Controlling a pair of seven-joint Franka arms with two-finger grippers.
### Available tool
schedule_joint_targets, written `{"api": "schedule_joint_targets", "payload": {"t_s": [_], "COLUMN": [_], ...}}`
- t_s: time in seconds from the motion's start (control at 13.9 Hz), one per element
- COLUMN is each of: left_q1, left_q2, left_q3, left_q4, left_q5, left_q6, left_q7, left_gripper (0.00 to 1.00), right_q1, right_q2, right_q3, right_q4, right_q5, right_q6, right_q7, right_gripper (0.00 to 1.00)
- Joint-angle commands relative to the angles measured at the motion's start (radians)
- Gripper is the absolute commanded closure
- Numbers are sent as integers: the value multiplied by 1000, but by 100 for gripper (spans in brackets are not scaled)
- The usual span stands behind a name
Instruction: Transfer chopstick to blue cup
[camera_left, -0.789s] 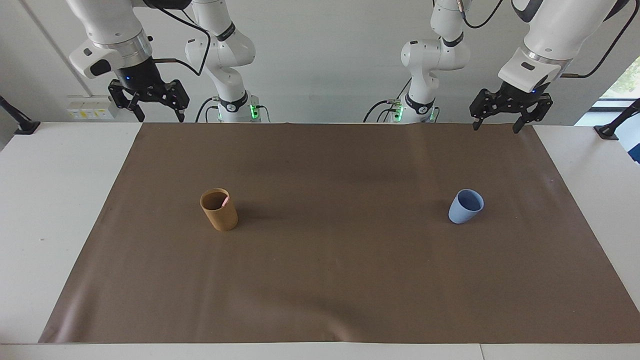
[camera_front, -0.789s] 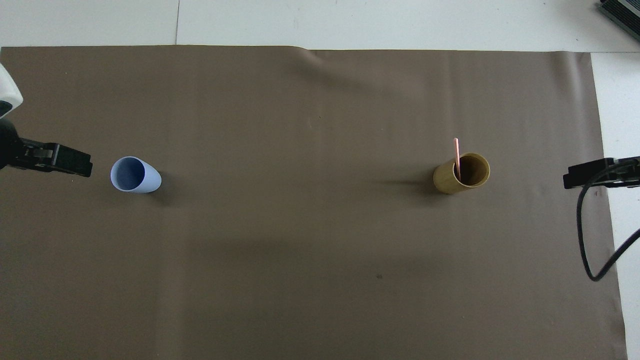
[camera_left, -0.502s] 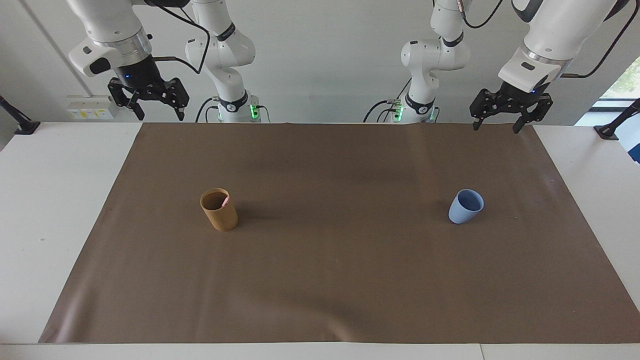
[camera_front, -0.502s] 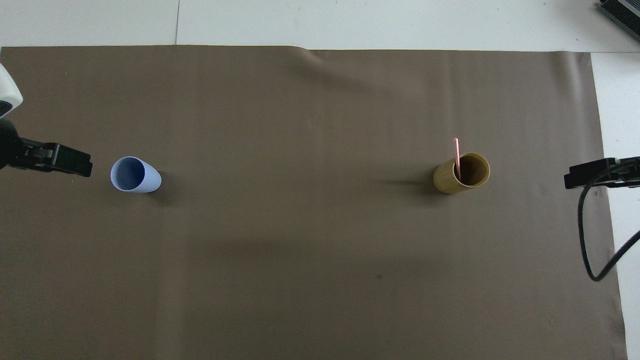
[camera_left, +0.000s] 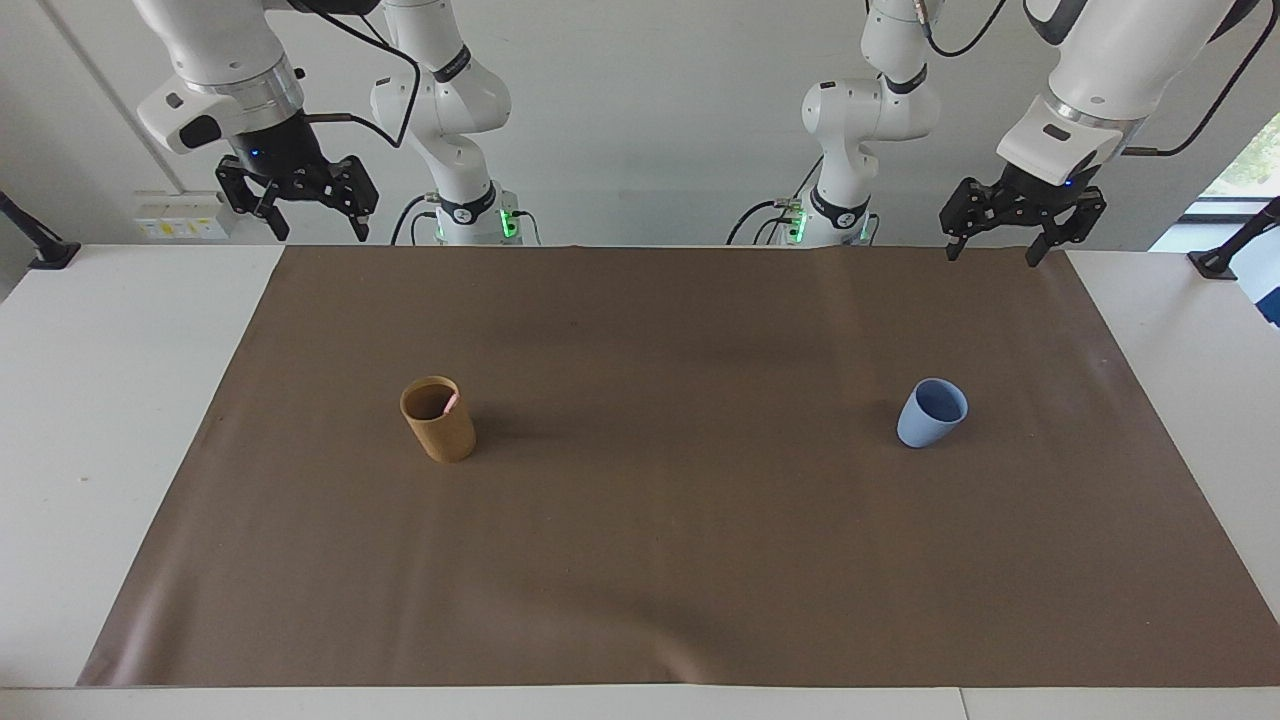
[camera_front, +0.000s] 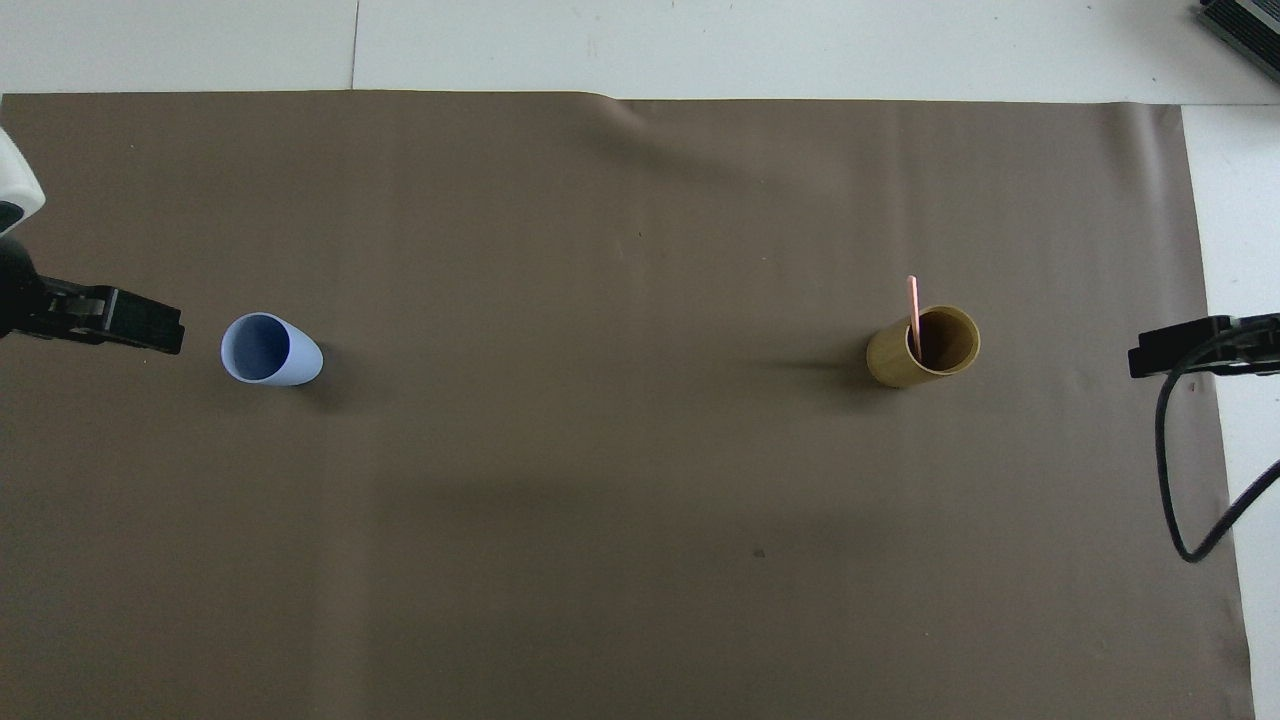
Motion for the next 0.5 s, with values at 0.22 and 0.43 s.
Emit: {"api": "schedule_joint_targets", "payload": {"t_s": [0.22, 0.43], "left_q1": [3, 3], "left_q2": [-13, -13], "left_q3": [0, 0], "left_q4": [-6, -6], "left_q5": [5, 5], "left_q6": [-19, -16], "left_q7": [0, 5], "left_gripper": [0, 0], "right_q1": [-3, -5], "right_q2": [-8, -10], "right_q3": [2, 2], "right_q4": [-9, -13], "right_q5": [13, 13], "right_q6": [1, 1], "right_q7": [22, 22], "right_gripper": [0, 0]}}
